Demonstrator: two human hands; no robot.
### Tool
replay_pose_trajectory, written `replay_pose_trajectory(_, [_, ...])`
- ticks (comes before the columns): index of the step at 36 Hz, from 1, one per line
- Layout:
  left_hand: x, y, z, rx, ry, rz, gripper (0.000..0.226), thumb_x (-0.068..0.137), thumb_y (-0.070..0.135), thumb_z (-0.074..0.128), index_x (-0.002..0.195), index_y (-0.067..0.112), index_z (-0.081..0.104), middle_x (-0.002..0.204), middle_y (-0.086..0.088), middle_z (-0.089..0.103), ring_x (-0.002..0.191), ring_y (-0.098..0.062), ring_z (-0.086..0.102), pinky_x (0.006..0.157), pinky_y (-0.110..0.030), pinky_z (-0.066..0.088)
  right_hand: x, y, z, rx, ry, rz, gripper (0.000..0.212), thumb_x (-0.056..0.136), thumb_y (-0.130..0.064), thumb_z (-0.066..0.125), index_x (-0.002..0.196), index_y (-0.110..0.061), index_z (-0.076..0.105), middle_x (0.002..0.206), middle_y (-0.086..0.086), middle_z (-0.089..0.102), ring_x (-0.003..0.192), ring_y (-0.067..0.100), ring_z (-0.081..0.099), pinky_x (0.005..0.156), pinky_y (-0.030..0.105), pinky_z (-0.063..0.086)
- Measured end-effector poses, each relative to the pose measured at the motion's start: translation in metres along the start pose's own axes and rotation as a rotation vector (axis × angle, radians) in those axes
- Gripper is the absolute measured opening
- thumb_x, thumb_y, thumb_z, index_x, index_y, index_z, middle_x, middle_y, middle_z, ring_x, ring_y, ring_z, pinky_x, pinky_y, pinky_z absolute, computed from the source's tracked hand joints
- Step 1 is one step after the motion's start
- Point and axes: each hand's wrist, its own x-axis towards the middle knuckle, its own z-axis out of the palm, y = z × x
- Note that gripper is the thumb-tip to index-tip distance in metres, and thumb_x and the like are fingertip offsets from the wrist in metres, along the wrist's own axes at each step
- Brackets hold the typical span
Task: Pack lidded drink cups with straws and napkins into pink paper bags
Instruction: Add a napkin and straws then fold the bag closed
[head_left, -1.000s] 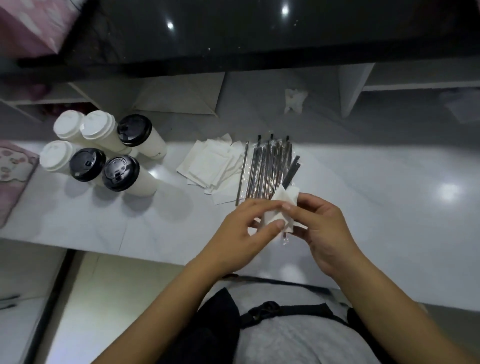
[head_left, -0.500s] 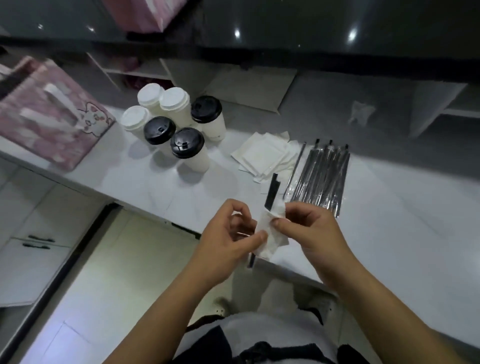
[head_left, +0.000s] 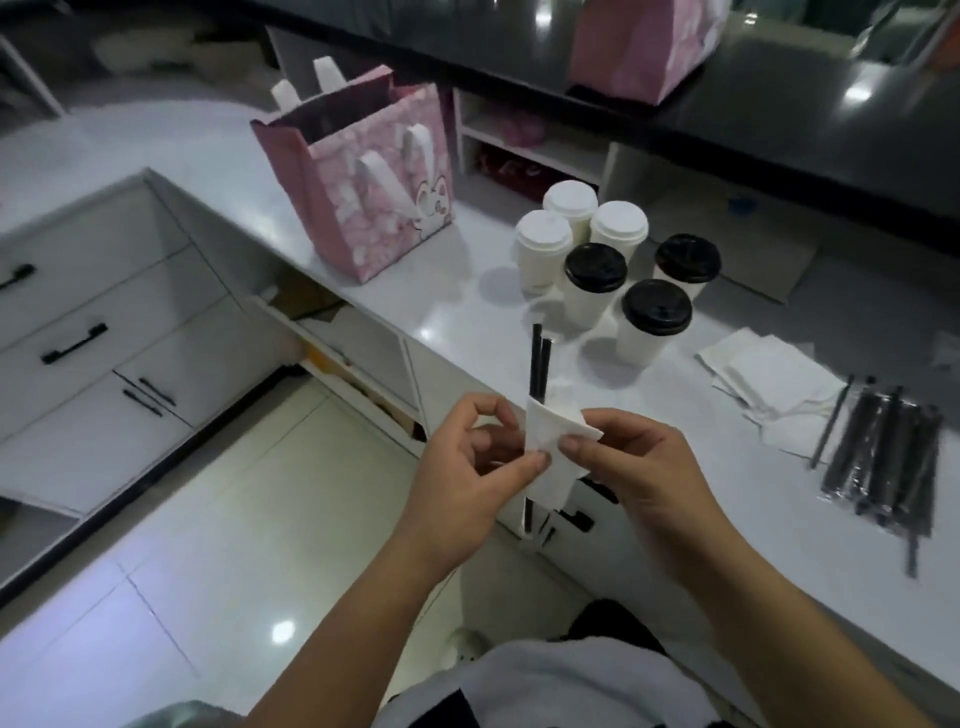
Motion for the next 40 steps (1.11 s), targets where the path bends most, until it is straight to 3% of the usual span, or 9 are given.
replay_pose_trajectory(10, [0.023, 0.004, -0.086, -0.098, 0.177, 0.052, 0.025, 0.086, 0.005, 0.073, 0.098, 0.015, 0.053, 0.078, 0.001, 0.075, 0.079, -0.011, 0.072, 0.073, -0.024, 0.056, 0.074, -0.012, 0.096, -0.257, -0.205, -0.107, 0.009, 0.085, -0.005, 0.071, 0.086, -0.010, 0.079, 0.082, 0.007, 0.075, 0.079, 0.021, 0.067, 0.075, 0.026, 0.051])
replay_pose_trajectory(14, [0.054, 0.009, -0.123, -0.103, 0.224, 0.087, 0.027, 0.084, 0.002, 0.074, 0.097, 0.014, 0.053, 0.080, -0.006, 0.075, 0.076, -0.016, 0.071, 0.076, -0.035, 0.059, 0.122, -0.017, 0.129, -0.286, -0.276, -0.153, 0.030, 0.082, 0.004, 0.070, 0.063, -0.019, 0.073, 0.061, -0.011, 0.062, 0.062, 0.000, 0.055, 0.063, 0.013, 0.042])
replay_pose_trajectory(18, [0.103, 0.022, -0.168, -0.023, 0.202, 0.135, 0.035, 0.077, 0.011, 0.081, 0.097, 0.028, 0.057, 0.087, -0.010, 0.075, 0.086, -0.029, 0.072, 0.085, -0.051, 0.058, 0.185, -0.026, 0.154, -0.289, -0.302, -0.219, 0.014, 0.077, 0.002, 0.077, 0.078, -0.012, 0.080, 0.073, -0.004, 0.069, 0.073, 0.010, 0.063, 0.070, 0.024, 0.046])
replay_pose_trajectory(23, [0.175, 0.063, -0.234, 0.154, 0.221, 0.206, 0.037, 0.079, 0.024, 0.080, 0.111, 0.029, 0.062, 0.105, 0.002, 0.074, 0.101, -0.017, 0.070, 0.093, -0.039, 0.056, 0.273, -0.069, 0.168, -0.216, -0.212, -0.363, 0.024, 0.070, -0.008, 0.077, 0.094, -0.007, 0.079, 0.090, 0.014, 0.076, 0.083, 0.027, 0.069, 0.079, 0.040, 0.054])
replay_pose_trajectory(26, [0.223, 0.094, -0.273, 0.257, 0.308, 0.265, 0.022, 0.086, 0.014, 0.073, 0.106, 0.022, 0.067, 0.103, 0.003, 0.074, 0.100, -0.015, 0.069, 0.093, -0.034, 0.056, 0.325, -0.101, 0.166, -0.161, -0.146, -0.488, 0.025, 0.072, -0.007, 0.075, 0.092, -0.020, 0.080, 0.084, -0.003, 0.077, 0.076, 0.013, 0.068, 0.073, 0.025, 0.054])
replay_pose_trajectory(28, [0.257, 0.115, -0.295, 0.354, 0.333, 0.284, 0.021, 0.089, 0.006, 0.070, 0.104, 0.021, 0.068, 0.103, 0.005, 0.073, 0.099, -0.010, 0.069, 0.092, -0.028, 0.056, 0.356, -0.118, 0.166, -0.169, -0.093, -0.547, 0.023, 0.071, -0.016, 0.078, 0.089, -0.029, 0.081, 0.081, -0.009, 0.076, 0.073, 0.011, 0.068, 0.073, 0.029, 0.056])
replay_pose_trajectory(35, [0.383, 0.161, -0.342, 0.820, 0.214, 0.173, 0.038, 0.084, 0.035, 0.075, 0.117, 0.042, 0.057, 0.127, 0.018, 0.057, 0.117, -0.003, 0.053, 0.098, -0.029, 0.047, 0.452, -0.136, 0.177, -0.225, -0.042, -0.655, 0.017, 0.076, -0.017, 0.080, 0.092, -0.023, 0.079, 0.089, -0.009, 0.075, 0.081, 0.015, 0.069, 0.075, 0.034, 0.056])
replay_pose_trajectory(38, [0.424, 0.162, -0.343, 0.886, 0.100, 0.067, 0.059, 0.079, 0.044, 0.078, 0.129, 0.047, 0.047, 0.140, 0.014, 0.044, 0.122, -0.008, 0.046, 0.087, -0.019, 0.043, 0.479, -0.135, 0.189, -0.372, -0.135, -0.715, 0.018, 0.082, -0.027, 0.077, 0.096, -0.038, 0.076, 0.102, -0.013, 0.066, 0.091, 0.017, 0.064, 0.076, 0.034, 0.054])
replay_pose_trajectory(40, [0.442, 0.158, -0.341, 0.885, 0.042, 0.041, 0.068, 0.077, 0.040, 0.081, 0.133, 0.047, 0.042, 0.139, 0.012, 0.042, 0.114, -0.006, 0.049, 0.076, -0.013, 0.043, 0.492, -0.136, 0.194, -0.559, -0.186, -0.731, 0.021, 0.083, -0.037, 0.071, 0.097, -0.053, 0.071, 0.110, -0.012, 0.058, 0.092, 0.009, 0.058, 0.074, 0.022, 0.050])
